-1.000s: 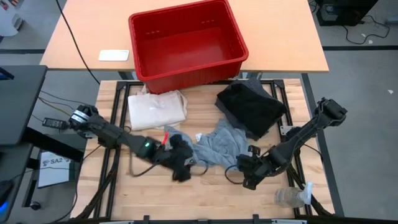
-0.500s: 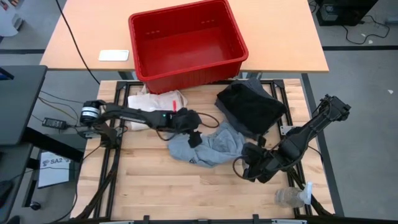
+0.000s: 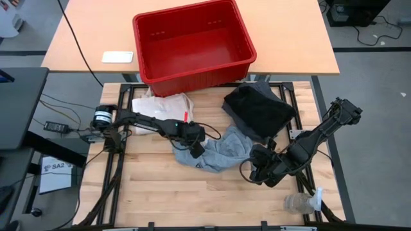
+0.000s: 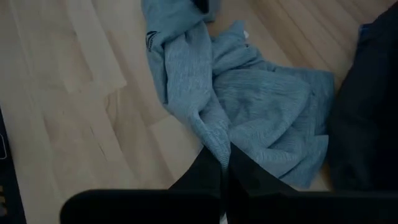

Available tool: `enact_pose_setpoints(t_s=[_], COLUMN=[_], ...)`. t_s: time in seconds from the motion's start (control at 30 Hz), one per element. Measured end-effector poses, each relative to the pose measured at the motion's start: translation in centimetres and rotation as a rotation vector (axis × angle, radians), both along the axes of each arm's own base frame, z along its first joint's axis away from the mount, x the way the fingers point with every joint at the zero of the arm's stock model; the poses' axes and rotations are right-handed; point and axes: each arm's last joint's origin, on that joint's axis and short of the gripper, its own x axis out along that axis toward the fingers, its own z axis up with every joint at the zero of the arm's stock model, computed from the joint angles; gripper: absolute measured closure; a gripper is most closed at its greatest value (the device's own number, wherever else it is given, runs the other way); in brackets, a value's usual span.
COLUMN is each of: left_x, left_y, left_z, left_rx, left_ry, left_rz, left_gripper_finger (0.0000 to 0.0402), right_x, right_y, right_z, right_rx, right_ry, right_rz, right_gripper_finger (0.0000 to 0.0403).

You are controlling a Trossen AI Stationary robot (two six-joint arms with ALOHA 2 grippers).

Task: Fold laundry
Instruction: Fold the gray shirt

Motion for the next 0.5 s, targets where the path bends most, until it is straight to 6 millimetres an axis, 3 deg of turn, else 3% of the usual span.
enact_pose_setpoints(t_s=[0.17, 0.23, 0.37, 0.5], left_x=[0.1, 0.1, -0.3, -1.6], left_y=[0.2, 0.1, -0.1, -0.7], left_z=[-1.6, -1.6, -1.0, 1.6], left_rx=[-0.123, -0.125, -0.137, -0.109], left_ry=[0.062, 0.072, 0.079, 0.07], left_rz=[-0.055, -0.068, -0.078, -0.065], left_gripper_finger=[0.0199, 0.0238, 0.0372, 0.0387], right_x=[0.0, 0.0, 0.0, 0.0], right_y=[0.0, 0.0, -0.1, -0.2], right_z=[0.0, 0.0, 0.0, 0.0], right_rx=[0.002, 0.002, -0.002, -0.012], right_ry=[0.003, 0.004, 0.002, 0.012], right_rz=[0.0, 0.001, -0.001, -0.004], right_gripper_finger=[0.04, 0.04, 0.04, 0.04])
